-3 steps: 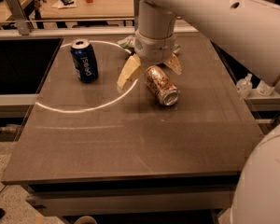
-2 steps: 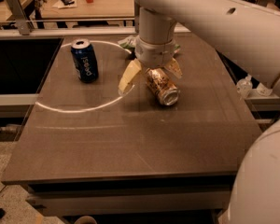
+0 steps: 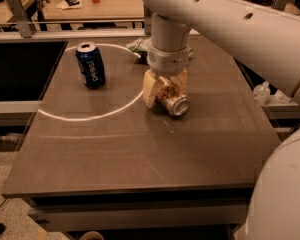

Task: Place orange can upright

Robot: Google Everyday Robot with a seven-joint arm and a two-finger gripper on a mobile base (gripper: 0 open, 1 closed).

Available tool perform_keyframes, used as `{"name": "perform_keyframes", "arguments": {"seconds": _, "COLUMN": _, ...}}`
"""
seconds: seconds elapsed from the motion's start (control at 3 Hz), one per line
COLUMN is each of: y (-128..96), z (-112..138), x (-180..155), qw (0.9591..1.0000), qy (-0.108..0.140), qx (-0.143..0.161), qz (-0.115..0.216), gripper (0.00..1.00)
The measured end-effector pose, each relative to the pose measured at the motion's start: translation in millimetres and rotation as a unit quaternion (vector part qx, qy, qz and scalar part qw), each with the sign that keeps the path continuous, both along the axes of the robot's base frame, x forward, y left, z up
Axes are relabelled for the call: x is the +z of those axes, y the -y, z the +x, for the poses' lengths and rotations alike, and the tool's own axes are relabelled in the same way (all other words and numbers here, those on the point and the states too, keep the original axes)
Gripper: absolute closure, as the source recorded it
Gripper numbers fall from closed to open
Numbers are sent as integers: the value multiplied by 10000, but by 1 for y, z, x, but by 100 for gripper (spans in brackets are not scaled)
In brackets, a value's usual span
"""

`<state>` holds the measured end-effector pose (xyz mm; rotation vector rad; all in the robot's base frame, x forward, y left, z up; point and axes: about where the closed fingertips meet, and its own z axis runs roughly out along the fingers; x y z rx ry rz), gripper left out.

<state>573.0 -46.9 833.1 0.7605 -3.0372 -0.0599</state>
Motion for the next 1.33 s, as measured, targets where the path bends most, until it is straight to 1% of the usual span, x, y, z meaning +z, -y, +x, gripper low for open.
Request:
{"name": "perform_keyframes", "arguments": {"seconds": 0.33, "y": -3, "z": -2, "x": 1, "qw": 9998, "qy": 25, "qx": 175, "qz": -54, "gripper": 61}}
{"name": "perform_keyframes", "arguments": {"seconds": 0.67, "y": -16, "z": -3, "x": 17, "qw": 9981, "qy": 219, "qx": 577, "qz": 23, "gripper": 83}}
{"name": "perform_keyframes", "arguments": {"seconds": 1.0, "y": -35, "z": 4, "x": 48, "qw": 9871, "qy": 678, "qx": 1158, "qz": 877, "gripper": 100}}
{"name": "perform_keyframes", "arguments": {"seconds": 1.33, "y": -43, "z": 17, "x": 74, "qw": 9567, "qy": 1130, "qx": 1551, "qz": 2188, "gripper": 100}}
